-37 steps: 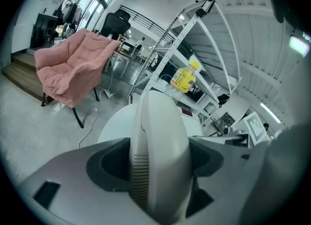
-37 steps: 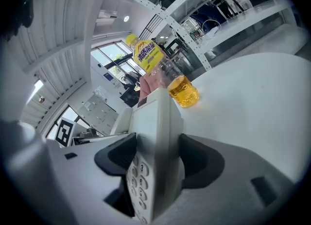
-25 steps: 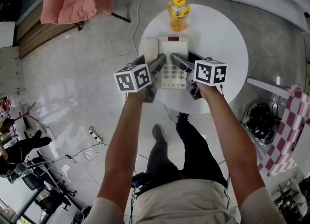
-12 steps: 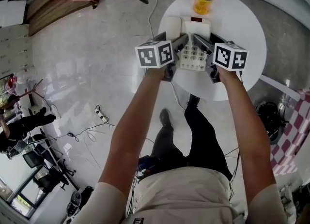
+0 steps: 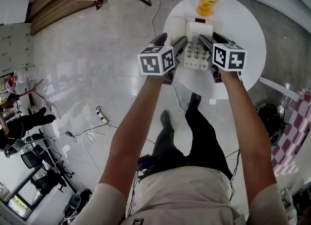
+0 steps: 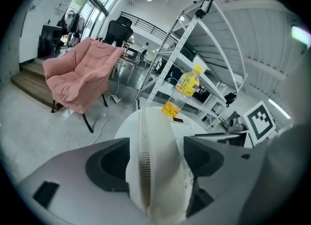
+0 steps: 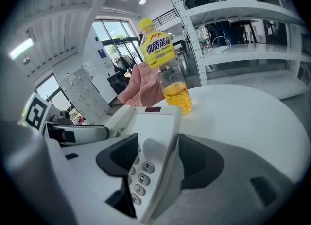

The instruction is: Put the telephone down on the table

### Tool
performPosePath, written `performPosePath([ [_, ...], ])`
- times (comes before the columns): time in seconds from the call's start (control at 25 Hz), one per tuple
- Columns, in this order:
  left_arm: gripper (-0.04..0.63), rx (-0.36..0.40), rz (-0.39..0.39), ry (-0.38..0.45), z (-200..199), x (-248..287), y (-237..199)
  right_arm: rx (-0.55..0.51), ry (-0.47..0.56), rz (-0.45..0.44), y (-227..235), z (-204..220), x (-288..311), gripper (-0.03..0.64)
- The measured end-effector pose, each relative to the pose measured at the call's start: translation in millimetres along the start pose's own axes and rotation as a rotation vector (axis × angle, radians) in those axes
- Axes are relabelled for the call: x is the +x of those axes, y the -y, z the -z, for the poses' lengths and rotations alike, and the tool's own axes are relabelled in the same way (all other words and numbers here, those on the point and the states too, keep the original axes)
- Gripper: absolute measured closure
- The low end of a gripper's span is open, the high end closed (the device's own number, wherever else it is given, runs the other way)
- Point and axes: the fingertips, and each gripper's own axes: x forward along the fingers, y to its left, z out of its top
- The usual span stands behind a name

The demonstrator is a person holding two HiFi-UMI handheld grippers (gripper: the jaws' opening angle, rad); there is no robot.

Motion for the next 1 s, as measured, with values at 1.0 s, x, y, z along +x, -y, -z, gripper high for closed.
performPosePath([
  [1.0, 0.486, 0.174, 0.152, 0.333, -112.4, -231.6, 81.0, -0.119, 0.245, 0.022, -105.6, -67.0, -178.2, 0.630],
])
